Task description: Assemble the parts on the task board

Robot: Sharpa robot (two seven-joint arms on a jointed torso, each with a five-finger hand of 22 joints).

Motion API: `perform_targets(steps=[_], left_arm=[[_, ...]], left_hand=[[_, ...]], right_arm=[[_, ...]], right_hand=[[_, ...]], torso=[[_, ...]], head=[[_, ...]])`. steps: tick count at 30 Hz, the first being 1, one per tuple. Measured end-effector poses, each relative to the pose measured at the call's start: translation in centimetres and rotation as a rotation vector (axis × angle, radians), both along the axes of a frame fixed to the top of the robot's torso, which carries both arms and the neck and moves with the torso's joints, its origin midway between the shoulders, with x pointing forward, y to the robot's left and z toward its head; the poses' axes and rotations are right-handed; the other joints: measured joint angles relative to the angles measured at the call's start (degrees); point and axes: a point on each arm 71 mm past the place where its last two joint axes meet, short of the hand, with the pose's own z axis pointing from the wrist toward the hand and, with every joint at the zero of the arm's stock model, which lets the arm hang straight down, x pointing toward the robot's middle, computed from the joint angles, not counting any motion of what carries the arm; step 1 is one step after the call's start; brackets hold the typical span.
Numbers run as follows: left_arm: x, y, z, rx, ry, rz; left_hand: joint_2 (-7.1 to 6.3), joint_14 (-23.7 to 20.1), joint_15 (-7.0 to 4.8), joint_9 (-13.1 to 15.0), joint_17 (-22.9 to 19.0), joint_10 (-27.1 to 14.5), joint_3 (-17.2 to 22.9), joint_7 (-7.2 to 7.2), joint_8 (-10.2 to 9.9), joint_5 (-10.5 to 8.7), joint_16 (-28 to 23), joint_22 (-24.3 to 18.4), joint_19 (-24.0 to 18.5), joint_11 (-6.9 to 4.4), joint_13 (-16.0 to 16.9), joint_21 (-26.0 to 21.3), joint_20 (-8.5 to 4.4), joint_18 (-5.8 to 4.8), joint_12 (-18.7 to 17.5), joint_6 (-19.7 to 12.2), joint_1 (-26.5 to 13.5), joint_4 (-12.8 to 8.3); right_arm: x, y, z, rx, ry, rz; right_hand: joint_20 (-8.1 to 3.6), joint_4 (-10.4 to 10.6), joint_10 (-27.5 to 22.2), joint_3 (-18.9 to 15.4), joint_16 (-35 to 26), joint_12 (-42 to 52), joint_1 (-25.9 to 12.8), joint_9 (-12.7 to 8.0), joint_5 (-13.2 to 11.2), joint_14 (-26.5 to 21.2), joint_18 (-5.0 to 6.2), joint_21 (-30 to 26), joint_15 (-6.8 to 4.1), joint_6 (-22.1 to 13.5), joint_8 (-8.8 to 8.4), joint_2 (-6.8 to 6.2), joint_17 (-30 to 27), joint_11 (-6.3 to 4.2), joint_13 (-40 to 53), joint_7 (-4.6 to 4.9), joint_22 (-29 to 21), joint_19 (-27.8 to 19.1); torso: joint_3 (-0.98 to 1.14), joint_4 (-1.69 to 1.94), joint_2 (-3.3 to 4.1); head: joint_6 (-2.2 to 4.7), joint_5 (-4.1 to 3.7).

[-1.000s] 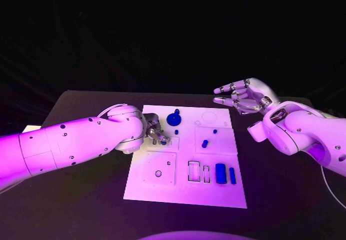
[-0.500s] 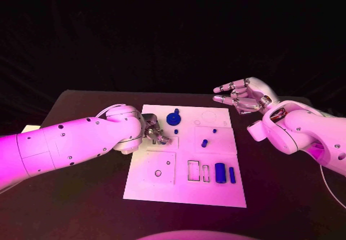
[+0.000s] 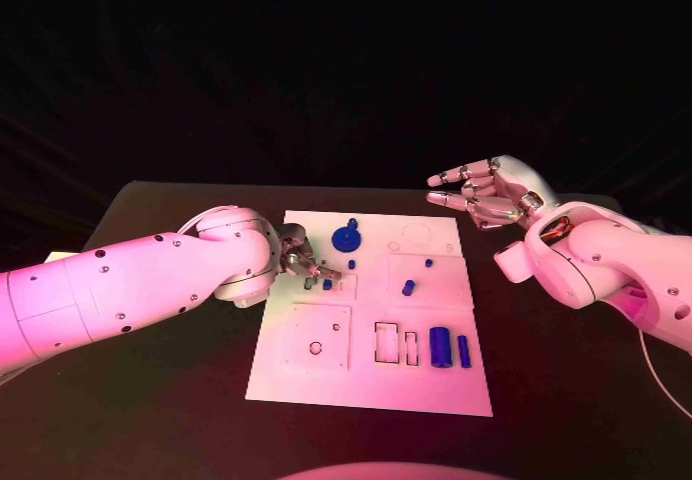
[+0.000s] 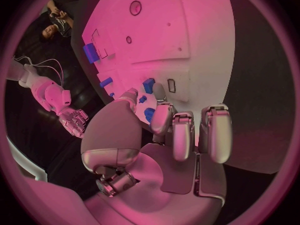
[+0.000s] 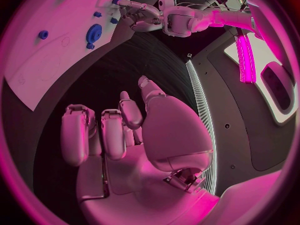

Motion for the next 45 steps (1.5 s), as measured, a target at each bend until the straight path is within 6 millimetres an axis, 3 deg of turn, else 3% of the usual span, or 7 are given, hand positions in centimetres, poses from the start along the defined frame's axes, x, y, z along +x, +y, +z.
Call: perform_targets(steps=[5,7,10,14,18,28,45], left_arm=[[0.5,0.6,1.9,-0.049,-0.007,0.028],[0.9,0.9,2.7,-0.064,-0.008,0.040],[1.9,1.7,4.4,-0.082,-0.018,0.069],[3.6,3.0,6.8,-0.088,-0.047,0.111],[5.5,3.7,7.7,-0.067,-0.052,0.141],[8.2,3.4,6.4,0.064,-0.007,0.134],[8.7,2.6,3.7,0.152,0.067,0.102]], left_hand=[[1.05,0.0,0.02,-1.1,0.0,-2.2,-3.2,1.18,-2.2,0.00,0.0,0.0,0.0,1.08,-2.2,-2.0,0.00,0.00,-2.4,-3.2,1.0,0.0],[2.26,0.0,0.85,-2.9,0.0,-3.6,-3.8,2.11,-4.3,0.00,0.0,0.0,-0.2,1.94,-4.1,-2.8,0.45,0.00,-4.4,-5.1,2.3,0.0],[2.91,0.1,1.36,-5.2,0.0,-4.8,-3.8,2.86,-6.1,0.00,0.0,0.0,-0.1,2.53,-5.4,-3.1,1.15,0.00,-5.7,-5.9,4.9,0.0],[2.86,0.1,1.36,-5.6,0.0,-4.8,-3.8,2.86,-6.3,0.00,0.0,0.0,-0.1,2.54,-5.5,-3.1,1.15,0.01,-5.7,-5.9,5.1,0.0],[3.04,0.1,1.35,-6.2,0.0,-5.0,-3.8,2.86,-6.7,0.00,0.0,0.0,-0.1,2.76,-5.9,-3.2,1.15,0.01,-6.2,-5.9,5.9,0.0],[3.91,-0.1,1.56,-7.5,0.0,-5.1,-3.6,3.12,-7.1,0.00,0.0,0.0,-0.3,2.86,-6.3,-3.4,1.34,0.01,-6.4,-5.6,7.2,-0.1],[4.67,-0.1,1.55,-8.3,0.0,-4.9,-3.1,2.75,-7.1,0.00,0.0,0.0,-0.3,2.63,-5.3,-3.1,1.34,0.01,-5.4,-4.3,8.0,-0.3]], right_arm=[[0.2,-0.2,-0.1,-0.001,0.003,-0.006],[0.2,-0.2,-0.2,-0.002,0.003,-0.008],[0.3,-0.2,-0.3,-0.002,0.006,-0.009],[0.4,-0.2,-0.5,-0.003,0.010,-0.012],[0.5,-0.3,-0.6,-0.004,0.012,-0.014],[0.5,-0.1,-0.6,-0.002,0.014,-0.009],[0.5,0.1,-0.7,0.000,0.014,-0.003]], right_hand=[[0.00,0.0,-0.2,0.0,-0.3,0.0,0.0,0.0,0.0,0.0,0.00,0.0,0.00,0.0,0.00,0.00,0.0,-0.20,0.0,0.00,-0.1,0.0],[0.00,0.0,-0.2,0.0,-0.3,0.0,0.0,0.0,0.0,0.0,0.00,0.0,0.00,0.0,0.00,0.00,0.0,-0.20,0.0,0.00,-0.1,0.0],[0.00,0.0,-0.2,0.0,-0.3,0.0,0.0,0.0,0.0,0.0,0.00,0.0,0.00,0.0,0.00,0.00,0.0,-0.20,0.0,0.00,-0.1,0.0],[0.00,0.0,-0.2,0.0,-0.3,0.0,0.0,0.0,0.0,0.0,0.00,0.0,0.00,0.0,0.00,0.00,0.0,-0.20,0.0,0.00,-0.1,0.0],[0.00,0.1,-0.2,-0.1,-0.3,0.0,0.0,0.0,0.2,0.0,0.00,0.0,0.00,0.0,0.00,0.00,0.0,-0.20,0.0,0.00,-0.1,0.0],[0.00,0.1,-0.2,-0.1,-0.3,0.0,0.0,0.0,0.2,0.0,0.00,0.0,0.00,0.0,0.00,0.01,0.0,-0.20,0.0,0.00,-0.1,0.0],[0.00,0.0,-0.2,-0.3,-0.3,0.0,-0.2,0.0,0.2,0.0,0.00,-0.2,0.00,0.0,0.00,0.23,0.0,-0.20,-0.1,0.00,-0.1,0.0]], torso=[[0.03,0.01,-0.01],[0.03,-0.01,-0.01],[0.07,-0.04,0.00],[0.10,-0.05,0.02],[0.15,0.02,0.03],[0.03,-0.15,0.14],[0.00,-0.09,0.08]], head=[[0.23,0.04],[0.27,0.10],[0.35,0.23],[0.48,0.53],[0.81,0.71],[1.13,1.45],[0.94,1.60]])
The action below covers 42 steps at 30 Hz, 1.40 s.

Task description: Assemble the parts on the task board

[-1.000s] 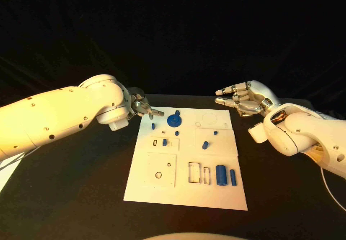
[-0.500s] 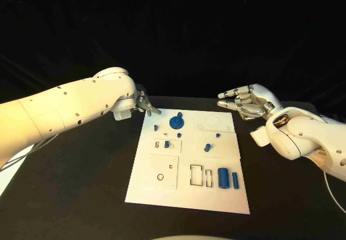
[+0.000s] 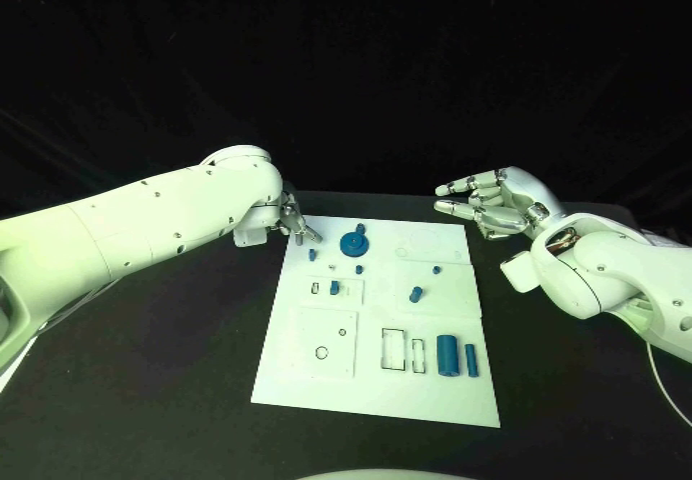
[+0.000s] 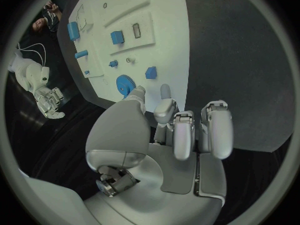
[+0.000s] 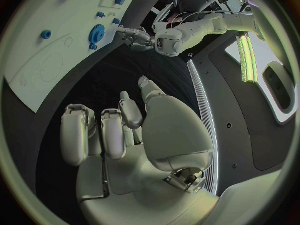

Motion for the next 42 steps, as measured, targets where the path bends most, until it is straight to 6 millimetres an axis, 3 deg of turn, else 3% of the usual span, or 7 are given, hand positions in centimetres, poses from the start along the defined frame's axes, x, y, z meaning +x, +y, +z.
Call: perform_targets(steps=[9,14,42], left_arm=[[-0.1,-0.1,-1.2,0.005,0.026,0.000],[-0.1,-0.2,-1.3,0.003,0.029,-0.003],[-0.5,-0.7,-1.4,-0.023,0.045,-0.022]], left_hand=[[0.44,0.0,0.00,-0.4,0.0,0.0,0.3,0.00,0.0,0.00,0.0,0.0,0.0,0.00,0.2,0.3,0.00,0.00,0.3,0.4,0.4,0.0],[0.44,0.0,0.00,-0.4,0.0,0.0,0.3,0.00,0.0,0.00,0.0,0.0,0.0,0.00,0.3,0.3,0.00,0.00,0.3,0.4,0.4,0.0],[0.73,0.0,0.00,-0.7,0.0,0.4,1.1,-0.40,0.0,0.00,0.0,0.0,0.0,-0.41,0.7,0.5,0.00,0.00,0.9,1.2,2.4,-0.5]], right_arm=[[0.0,0.0,0.0,0.000,0.000,0.001],[0.0,0.0,0.0,0.000,0.000,0.000],[0.1,0.1,-0.5,-0.004,0.010,-0.001]], right_hand=[[0.00,0.0,0.0,0.0,0.0,0.0,0.0,0.0,0.0,0.0,0.00,0.0,0.00,0.0,0.00,0.00,0.0,0.00,-0.1,0.00,-0.1,0.0],[0.00,-0.2,0.0,0.2,0.0,0.0,0.5,0.0,0.0,0.0,0.00,0.0,0.00,0.0,0.00,0.46,0.0,0.00,-0.1,0.00,-0.1,0.0],[0.00,-0.2,0.0,0.2,0.0,0.0,0.5,0.0,0.0,0.0,0.00,0.0,0.00,0.0,0.00,0.45,0.0,0.00,0.0,0.00,-0.1,0.0]], torso=[[0.00,-0.06,0.01],[0.04,-0.03,-0.01],[0.05,0.02,-0.03]], head=[[-0.15,-0.20],[-0.12,-0.25],[-0.19,-0.29]])
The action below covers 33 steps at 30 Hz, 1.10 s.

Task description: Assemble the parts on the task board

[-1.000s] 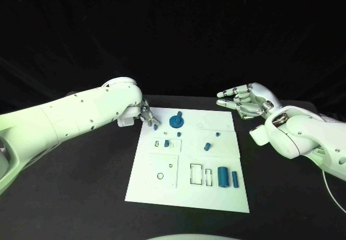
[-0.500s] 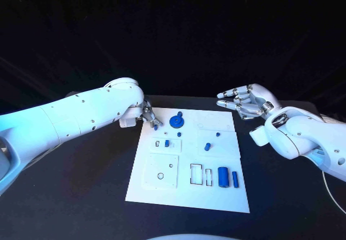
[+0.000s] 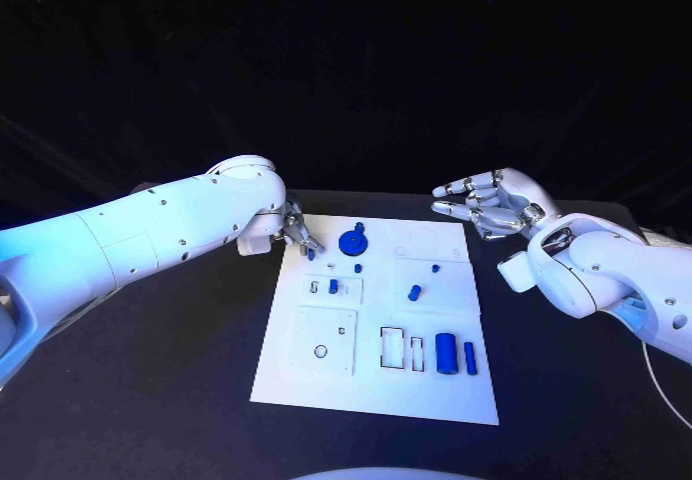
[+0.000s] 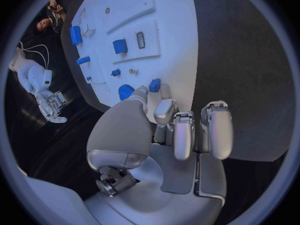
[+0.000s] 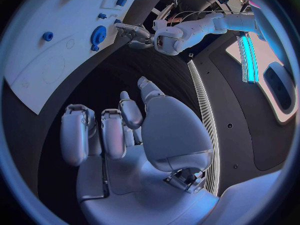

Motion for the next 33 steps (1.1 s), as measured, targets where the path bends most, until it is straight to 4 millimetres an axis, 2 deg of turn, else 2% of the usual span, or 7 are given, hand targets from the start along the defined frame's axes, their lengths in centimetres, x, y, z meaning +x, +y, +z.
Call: perform_targets(steps=[14,17,20,23,27,28,33], left_arm=[[-0.07,0.03,-0.05,-0.006,0.011,-0.003],[-0.08,0.06,-0.07,-0.012,0.014,-0.001],[-0.09,0.05,-0.09,-0.021,0.018,0.000],[-0.10,0.01,-0.11,-0.035,0.023,0.000],[-0.15,-0.04,-0.13,-0.053,0.028,0.000],[-0.17,-0.04,-0.13,-0.057,0.028,0.000],[-0.50,0.08,-0.06,-0.081,0.028,-0.003]], left_hand=[[0.63,0.0,0.00,0.0,0.0,0.2,3.0,-0.01,0.2,0.00,0.0,0.0,0.0,-0.20,-0.2,0.0,0.00,0.01,0.0,0.4,3.3,-0.5],[1.03,0.1,-0.13,0.0,0.0,0.2,4.8,-0.01,0.2,0.24,0.0,0.0,0.0,-0.20,-0.3,0.0,0.00,0.00,0.0,0.4,5.1,-1.0],[1.79,0.2,-0.21,-0.1,0.0,0.2,8.4,-0.50,0.1,0.24,0.0,0.0,0.2,-0.21,-0.6,0.0,-0.21,0.00,-0.2,-0.1,8.2,-2.7],[1.07,0.2,-0.21,0.0,0.0,-0.1,14.1,0.22,0.0,0.35,0.0,0.0,0.2,-0.34,-1.0,0.0,-0.21,-0.01,-0.7,-0.9,9.9,-4.4],[0.44,0.2,-0.20,1.3,0.0,-0.2,18.0,0.30,1.3,0.40,0.0,0.0,0.2,-0.20,-1.3,-0.2,-0.21,0.00,-1.0,-1.6,10.4,-1.6],[-0.13,0.2,-0.20,1.8,0.0,-0.2,18.7,0.30,1.8,0.40,0.0,0.0,0.2,-0.20,-1.4,-0.2,-0.21,0.00,-1.0,-1.6,9.8,-0.9],[-1.79,0.2,-0.20,2.8,0.0,-0.2,21.8,0.19,2.7,-0.01,0.0,0.0,0.2,-0.20,-1.5,-0.5,-0.21,0.00,-1.0,-1.7,8.1,-1.5]], right_arm=[[0.00,0.08,-0.09,-0.001,0.004,0.005],[0.00,0.09,-0.11,-0.001,0.005,0.005],[0.00,0.10,-0.11,-0.001,0.006,0.006],[0.00,0.11,-0.12,-0.002,0.006,0.007],[0.02,0.11,-0.14,-0.002,0.007,0.008],[0.02,0.11,-0.15,-0.002,0.008,0.008],[0.05,0.06,-0.20,-0.004,0.009,0.007]], right_hand=[[0.00,0.0,0.0,0.0,0.0,0.0,0.0,0.0,0.0,0.0,0.00,0.0,0.00,0.0,0.00,0.00,0.0,0.00,0.0,0.00,0.0,0.0],[0.00,0.0,0.0,0.0,0.0,0.0,0.0,0.0,0.0,0.0,0.00,0.0,0.00,0.0,0.00,0.00,0.0,0.00,0.0,0.00,0.0,0.0],[0.00,0.0,0.0,0.0,0.0,0.0,0.0,0.0,0.0,0.0,0.00,0.0,0.00,0.0,0.00,0.00,0.0,0.00,0.0,0.00,0.0,0.0],[0.00,0.0,0.0,0.0,0.0,0.0,0.0,0.0,0.0,0.0,0.00,0.0,0.00,0.0,0.00,0.00,0.0,0.00,0.0,0.00,0.0,0.0],[0.00,0.0,0.0,0.0,0.0,0.0,0.0,0.0,0.0,0.0,0.00,0.0,0.00,0.0,0.00,0.00,0.0,0.00,0.0,0.00,0.0,0.0],[0.00,0.0,0.0,0.0,0.0,0.0,0.0,0.0,0.0,0.0,0.00,0.0,0.00,0.0,0.00,0.00,0.0,0.00,0.0,0.00,0.0,0.0],[0.00,0.0,0.0,0.0,0.0,0.0,0.0,0.0,0.0,0.0,0.00,0.0,0.00,0.0,0.00,0.00,0.0,0.00,0.0,0.00,0.0,0.0]], torso=[[-0.02,-0.02,0.00],[-0.02,-0.01,0.00],[-0.02,0.02,0.00],[-0.02,0.02,0.00],[-0.02,-0.01,0.00],[-0.02,-0.01,0.00],[-0.02,-0.01,-0.02]], head=[[-0.23,0.10],[-0.24,0.07],[-0.26,0.06],[-0.36,0.10],[-0.50,0.17],[-0.52,0.17],[-0.56,0.05]])
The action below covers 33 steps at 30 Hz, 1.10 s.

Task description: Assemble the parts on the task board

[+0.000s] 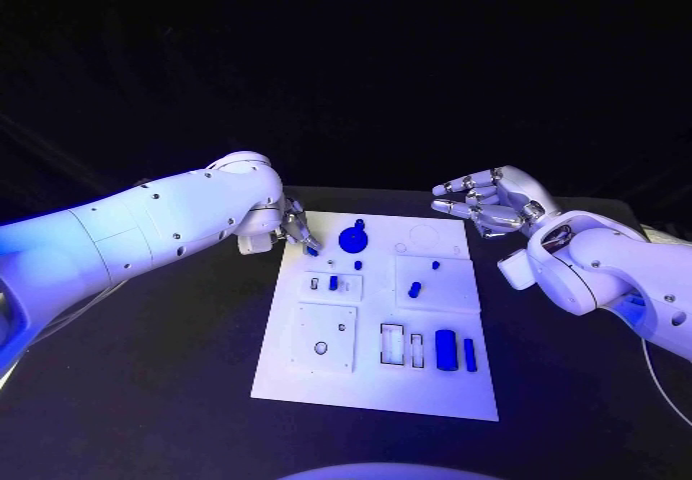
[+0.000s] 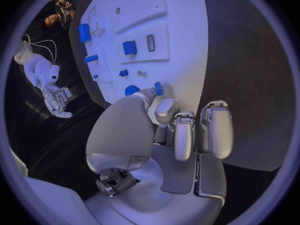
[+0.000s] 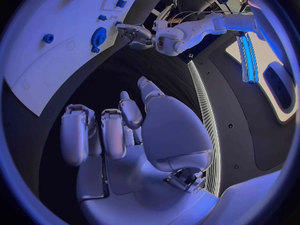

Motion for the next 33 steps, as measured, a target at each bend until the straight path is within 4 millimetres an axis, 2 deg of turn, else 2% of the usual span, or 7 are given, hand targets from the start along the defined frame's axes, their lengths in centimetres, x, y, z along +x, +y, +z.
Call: perform_targets(steps=[1,14,22,23,25,26,33], left_arm=[[-0.1,0.0,0.0,-0.005,-0.001,-0.002],[-3.6,0.3,1.0,-0.073,-0.041,-0.046],[-5.5,0.4,0.3,-0.089,-0.087,-0.079],[-5.7,0.3,0.2,-0.089,-0.097,-0.085],[-6.3,0.1,-0.1,-0.085,-0.121,-0.102],[-6.4,0.1,-0.3,-0.081,-0.131,-0.109],[-7.4,-0.5,-1.7,-0.058,-0.184,-0.152]], left_hand=[[-0.18,0.0,0.00,0.1,0.0,0.0,0.8,-0.08,0.0,-0.02,0.0,0.0,0.0,0.00,0.0,0.0,0.00,0.00,0.0,-0.1,-0.2,-0.8],[-0.54,0.0,0.00,0.9,0.0,0.2,2.4,0.01,0.6,-0.67,0.0,0.0,0.0,-0.18,0.0,0.0,0.00,0.01,0.0,-0.2,-1.3,-1.5],[-1.14,0.0,0.00,1.3,0.0,0.6,3.3,0.11,1.0,-1.88,0.0,0.0,0.0,-0.14,0.3,0.0,0.00,0.00,0.0,-0.3,-1.9,-2.0],[-1.14,0.0,0.00,1.3,0.0,0.7,3.5,0.10,1.1,-2.53,0.0,0.0,0.0,-0.23,0.3,0.0,0.00,0.01,0.0,-0.3,-1.9,-2.1],[-1.23,0.0,0.00,1.4,0.0,0.7,5.2,-0.09,1.3,-6.21,0.0,0.0,0.0,-0.31,0.3,0.0,0.00,0.00,0.2,-0.5,-2.0,-2.3],[-1.37,0.0,0.00,1.5,0.0,0.7,5.7,-0.09,1.4,-7.12,0.0,0.0,0.0,-0.31,0.3,0.0,0.00,0.00,0.2,-0.7,-2.2,-2.4],[-1.65,0.0,0.00,1.7,0.0,0.7,6.2,-0.09,1.5,-7.80,0.0,0.0,0.0,-0.31,0.4,0.0,0.00,0.00,0.2,-0.7,-2.4,-2.6]], right_arm=[[0.0,0.0,0.0,0.000,0.000,0.000],[0.1,-0.2,-0.1,-0.003,0.004,-0.004],[0.1,-0.4,-0.1,-0.005,0.005,-0.007],[0.1,-0.4,-0.1,-0.005,0.005,-0.007],[0.1,-0.4,-0.2,-0.005,0.006,-0.007],[0.1,-0.4,-0.2,-0.005,0.006,-0.007],[0.1,-0.4,-0.4,-0.005,0.011,-0.006]], right_hand=[[0.00,0.0,0.0,0.0,0.0,0.0,0.0,0.0,0.0,0.0,0.00,0.0,0.00,0.0,0.00,0.00,0.0,0.00,0.0,0.00,0.0,0.0],[0.00,0.0,0.0,0.0,-0.2,0.0,0.2,0.0,0.0,0.0,0.00,0.0,0.00,0.0,0.00,0.23,0.0,0.00,-0.1,0.00,-0.1,0.0],[0.00,0.0,0.0,0.0,-0.2,0.0,0.2,0.0,0.0,0.0,0.00,0.0,0.00,0.0,0.00,0.23,0.0,0.00,-0.1,0.00,-0.1,0.0],[0.00,0.0,0.0,0.0,-0.2,0.0,0.2,0.0,0.0,0.0,0.00,0.0,0.00,0.0,0.00,0.23,0.0,0.00,-0.1,0.00,-0.1,0.0],[0.00,0.0,0.0,0.0,-0.2,0.0,0.2,0.0,0.0,0.0,0.00,0.0,0.00,0.0,0.00,0.23,0.0,0.00,0.0,0.00,-0.1,0.0],[0.00,0.0,0.0,0.0,-0.2,0.0,0.2,0.0,0.0,0.0,0.01,0.0,0.00,0.0,0.00,0.23,0.0,0.00,0.0,0.00,-0.1,0.0],[0.00,0.0,0.0,0.0,-0.2,0.0,0.2,0.0,0.0,0.0,0.00,0.0,0.00,0.0,0.00,0.23,0.0,0.00,0.0,0.00,-0.1,0.0]], torso=[[0.01,0.00,-0.01],[0.05,0.08,-0.04],[0.02,0.31,-0.05],[0.01,0.37,-0.07],[0.01,0.47,-0.10],[0.01,0.50,-0.14],[-0.04,0.58,-0.16]], head=[[-0.01,-0.01],[0.03,-0.03],[0.04,0.01],[0.00,-0.01],[-0.08,-0.02],[-0.13,-0.03],[-0.25,-0.01]])
